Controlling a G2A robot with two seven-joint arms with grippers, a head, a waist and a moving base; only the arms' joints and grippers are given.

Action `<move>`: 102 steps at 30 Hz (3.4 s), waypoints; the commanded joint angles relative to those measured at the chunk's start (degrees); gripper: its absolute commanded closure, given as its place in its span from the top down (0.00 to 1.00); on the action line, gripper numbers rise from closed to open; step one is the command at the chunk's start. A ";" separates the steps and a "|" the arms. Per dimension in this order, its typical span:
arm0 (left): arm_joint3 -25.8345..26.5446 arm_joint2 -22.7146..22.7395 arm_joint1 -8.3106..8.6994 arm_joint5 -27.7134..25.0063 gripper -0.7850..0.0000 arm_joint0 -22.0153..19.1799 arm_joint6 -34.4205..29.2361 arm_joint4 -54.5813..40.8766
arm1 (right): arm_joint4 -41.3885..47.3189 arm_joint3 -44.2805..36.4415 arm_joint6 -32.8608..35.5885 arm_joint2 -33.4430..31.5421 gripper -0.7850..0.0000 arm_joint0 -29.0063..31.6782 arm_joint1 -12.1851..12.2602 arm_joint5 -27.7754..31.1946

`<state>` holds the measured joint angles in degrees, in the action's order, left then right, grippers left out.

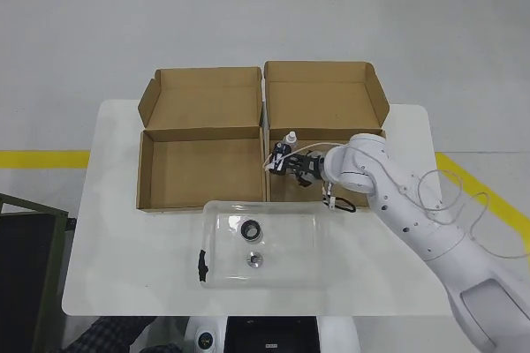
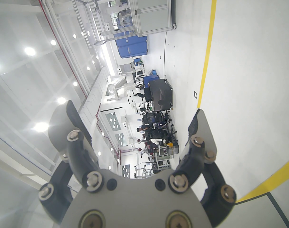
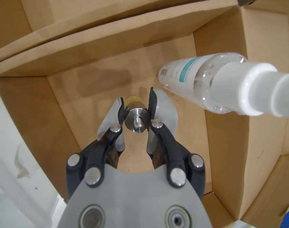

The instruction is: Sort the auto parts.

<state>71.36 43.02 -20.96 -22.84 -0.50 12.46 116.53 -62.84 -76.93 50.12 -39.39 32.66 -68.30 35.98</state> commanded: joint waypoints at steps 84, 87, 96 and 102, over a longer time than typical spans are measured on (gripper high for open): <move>0.00 0.00 0.00 0.00 1.00 0.00 0.00 0.00 | -4.22 -25.18 -0.96 2.07 0.61 16.77 0.37 2.41; 0.00 0.00 0.00 0.00 1.00 0.00 0.00 0.00 | -4.17 -24.40 -1.25 2.25 0.60 16.76 0.23 2.46; 0.00 0.00 0.00 0.00 1.00 0.00 0.00 0.00 | -3.89 -21.42 -2.77 3.00 0.61 16.05 -0.46 2.63; 0.00 0.00 0.00 0.00 1.00 0.00 0.00 0.00 | -3.29 -18.29 -4.56 3.59 0.60 15.25 -1.08 3.08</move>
<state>71.36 43.02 -20.96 -22.84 -0.50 12.46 116.53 -66.21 -95.75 45.84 -35.92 48.06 -69.28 38.93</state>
